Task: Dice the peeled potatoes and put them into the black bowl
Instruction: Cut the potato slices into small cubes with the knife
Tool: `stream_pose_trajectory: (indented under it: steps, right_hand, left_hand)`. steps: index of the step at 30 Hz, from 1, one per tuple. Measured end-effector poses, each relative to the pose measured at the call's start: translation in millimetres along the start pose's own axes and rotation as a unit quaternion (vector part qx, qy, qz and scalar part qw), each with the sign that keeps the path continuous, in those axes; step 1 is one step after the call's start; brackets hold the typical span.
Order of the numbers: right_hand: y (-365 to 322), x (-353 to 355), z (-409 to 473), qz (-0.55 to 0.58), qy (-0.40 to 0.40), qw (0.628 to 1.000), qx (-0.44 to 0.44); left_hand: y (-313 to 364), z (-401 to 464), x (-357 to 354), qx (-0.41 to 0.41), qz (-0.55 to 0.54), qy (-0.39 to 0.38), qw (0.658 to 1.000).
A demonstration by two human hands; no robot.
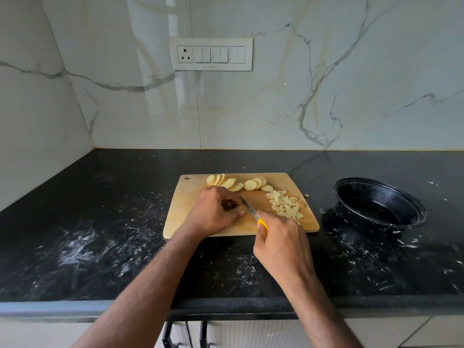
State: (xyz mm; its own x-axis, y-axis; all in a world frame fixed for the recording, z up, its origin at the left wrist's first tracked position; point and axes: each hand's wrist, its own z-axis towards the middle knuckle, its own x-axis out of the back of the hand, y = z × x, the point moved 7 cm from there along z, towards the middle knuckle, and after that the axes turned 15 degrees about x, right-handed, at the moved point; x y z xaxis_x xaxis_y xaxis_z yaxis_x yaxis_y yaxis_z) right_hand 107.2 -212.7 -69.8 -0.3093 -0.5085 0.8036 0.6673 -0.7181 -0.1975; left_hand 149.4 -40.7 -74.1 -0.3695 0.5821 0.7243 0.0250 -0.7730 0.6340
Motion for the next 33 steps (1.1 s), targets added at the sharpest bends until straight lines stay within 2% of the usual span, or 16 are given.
stream_pose_trajectory:
  steps: [17,27,33]
  right_hand:
    - [0,-6,6,0.056,-0.002,0.998,0.021]
    - [-13,-14,16,0.025,-0.041,0.999,0.024]
    - [-14,-6,0,0.040,-0.049,0.998,0.030]
  left_hand:
    - [4,-2,-1,0.004,-0.011,-0.012,1.000]
    - [3,0,-5,-0.004,-0.015,-0.032,0.999]
    - [4,2,-14,-0.024,0.052,-0.046,0.997]
